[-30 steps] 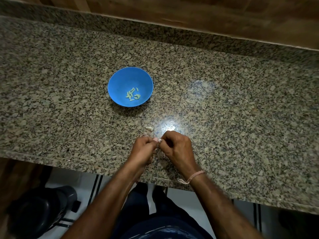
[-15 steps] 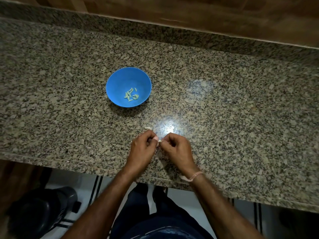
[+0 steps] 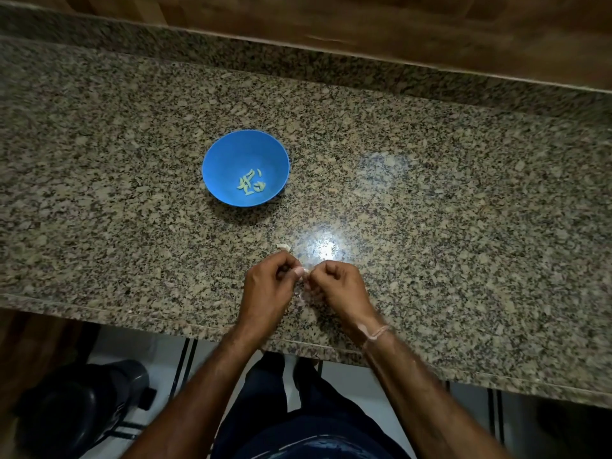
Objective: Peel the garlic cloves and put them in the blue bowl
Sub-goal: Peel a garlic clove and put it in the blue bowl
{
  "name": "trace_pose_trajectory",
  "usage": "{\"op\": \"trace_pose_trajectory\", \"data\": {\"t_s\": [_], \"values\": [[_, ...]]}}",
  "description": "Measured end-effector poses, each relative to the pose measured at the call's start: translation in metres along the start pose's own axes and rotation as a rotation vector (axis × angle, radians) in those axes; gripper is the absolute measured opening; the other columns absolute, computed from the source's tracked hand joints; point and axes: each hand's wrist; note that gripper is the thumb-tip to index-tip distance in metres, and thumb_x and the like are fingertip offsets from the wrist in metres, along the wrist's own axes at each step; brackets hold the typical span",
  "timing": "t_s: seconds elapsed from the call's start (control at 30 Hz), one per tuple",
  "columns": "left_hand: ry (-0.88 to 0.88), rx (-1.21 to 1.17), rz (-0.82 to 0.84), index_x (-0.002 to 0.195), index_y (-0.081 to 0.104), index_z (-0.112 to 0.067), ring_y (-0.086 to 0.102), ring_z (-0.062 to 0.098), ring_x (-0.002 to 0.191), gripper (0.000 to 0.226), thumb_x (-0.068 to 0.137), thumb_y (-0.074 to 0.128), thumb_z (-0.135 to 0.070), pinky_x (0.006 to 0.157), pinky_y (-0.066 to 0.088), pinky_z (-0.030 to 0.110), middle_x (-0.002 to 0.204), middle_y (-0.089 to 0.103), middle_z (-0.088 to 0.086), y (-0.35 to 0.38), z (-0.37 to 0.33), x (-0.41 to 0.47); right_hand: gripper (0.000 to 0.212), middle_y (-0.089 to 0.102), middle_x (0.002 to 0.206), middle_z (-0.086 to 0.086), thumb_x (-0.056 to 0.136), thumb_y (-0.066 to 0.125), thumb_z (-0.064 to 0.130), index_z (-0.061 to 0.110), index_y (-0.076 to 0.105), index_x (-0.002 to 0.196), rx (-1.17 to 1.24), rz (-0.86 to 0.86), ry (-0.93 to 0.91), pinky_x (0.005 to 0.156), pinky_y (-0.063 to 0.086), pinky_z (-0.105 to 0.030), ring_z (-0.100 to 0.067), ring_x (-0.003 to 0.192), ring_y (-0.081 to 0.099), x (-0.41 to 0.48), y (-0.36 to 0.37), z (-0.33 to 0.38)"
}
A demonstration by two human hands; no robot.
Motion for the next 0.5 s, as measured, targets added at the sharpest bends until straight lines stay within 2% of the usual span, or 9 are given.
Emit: {"op": "trace_pose_trajectory", "data": {"t_s": [0.1,0.17,0.2,0.23,0.3,0.37,0.4,0.43,0.5], "values": [[-0.377,-0.362,0.137,0.094,0.075,-0.013,0.065,0.018,0.076,0.011,0.099,0.069,-0.021,0.063,0.052,0.024,0.087,0.073,0.004,0.0021,0.0052,0.0027,0.019,0.062,0.069,0.006,0.095,0.069,0.025,0.015,0.065,0.079,-0.560,-0.146,-0.419,0.056,0.042,-0.015,-0.006,0.061,0.055,0.0033,0.0007,-0.0080],[-0.528,-0.531,0.182,0.096,0.075,-0.010,0.060,0.020,0.073,0.012,0.099,0.069,-0.019,0.060,0.048,0.025,0.087,0.071,0.009,0.0043,0.0055,0.0028,0.022,0.059,0.069,0.008,0.095,0.067,0.029,0.018,0.062,0.076,-0.672,-0.180,-0.494,0.055,0.039,-0.015,-0.005,0.062,0.053,0.0037,0.0037,-0.0105],[-0.493,-0.468,0.151,0.095,0.075,-0.011,0.063,0.016,0.073,0.011,0.099,0.069,-0.019,0.060,0.049,0.023,0.087,0.072,0.006,0.0055,0.0032,0.0024,0.021,0.060,0.068,0.009,0.094,0.070,0.029,0.019,0.064,0.076,-0.616,-0.192,-0.445,0.054,0.038,-0.013,-0.002,0.060,0.053,0.0025,0.0052,-0.0089],[-0.385,-0.302,0.095,0.094,0.074,-0.013,0.066,0.012,0.074,0.009,0.098,0.070,-0.019,0.061,0.050,0.019,0.087,0.073,0.001,0.0060,0.0012,0.0016,0.020,0.062,0.066,0.009,0.092,0.074,0.028,0.019,0.066,0.076,-0.512,-0.200,-0.362,0.053,0.038,-0.011,0.000,0.057,0.054,0.0016,0.0066,-0.0075],[-0.072,0.071,-0.004,0.091,0.071,-0.016,0.066,0.005,0.075,0.006,0.097,0.070,-0.017,0.063,0.050,0.015,0.083,0.070,-0.007,0.0044,-0.0030,-0.0016,0.019,0.066,0.065,0.008,0.090,0.078,0.026,0.018,0.070,0.075,-0.308,-0.186,-0.169,0.052,0.044,-0.011,0.002,0.055,0.059,0.0002,0.0083,-0.0055],[0.114,0.182,-0.036,0.089,0.069,-0.016,0.063,0.007,0.075,0.008,0.096,0.070,-0.012,0.063,0.050,0.021,0.082,0.067,-0.008,0.0037,-0.0020,-0.0027,0.017,0.072,0.071,0.001,0.090,0.078,0.024,0.014,0.072,0.077,-0.168,-0.138,-0.014,0.059,0.058,-0.023,-0.008,0.064,0.070,0.0009,0.0079,-0.0050],[0.104,0.163,-0.038,0.088,0.069,-0.016,0.063,0.008,0.076,0.008,0.095,0.071,-0.013,0.064,0.051,0.024,0.082,0.067,-0.008,0.0038,-0.0001,-0.0036,0.015,0.073,0.073,-0.001,0.089,0.077,0.022,0.013,0.073,0.078,-0.156,-0.142,0.002,0.064,0.061,-0.029,-0.014,0.068,0.072,0.0013,0.0068,-0.0058],[0.027,0.096,-0.045,0.088,0.071,-0.017,0.065,0.008,0.077,0.007,0.095,0.072,-0.015,0.066,0.053,0.023,0.082,0.069,-0.008,0.0029,0.0004,-0.0040,0.014,0.073,0.073,0.000,0.089,0.076,0.021,0.014,0.073,0.078,-0.203,-0.173,-0.030,0.066,0.061,-0.029,-0.014,0.067,0.071,0.0022,0.0049,-0.0074],[-0.199,-0.122,-0.051,0.089,0.074,-0.019,0.070,0.011,0.081,0.006,0.095,0.074,-0.020,0.071,0.056,0.022,0.084,0.074,-0.005,0.0014,0.0002,-0.0029,0.013,0.071,0.070,0.006,0.090,0.075,0.020,0.019,0.073,0.077,-0.408,-0.234,-0.154,0.063,0.055,-0.018,-0.005,0.064,0.066,0.0043,0.0002,-0.0094]]}}
Point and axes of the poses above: each hand's wrist, its own x-axis towards the middle knuckle, its own y-axis out of the palm, z = x × y
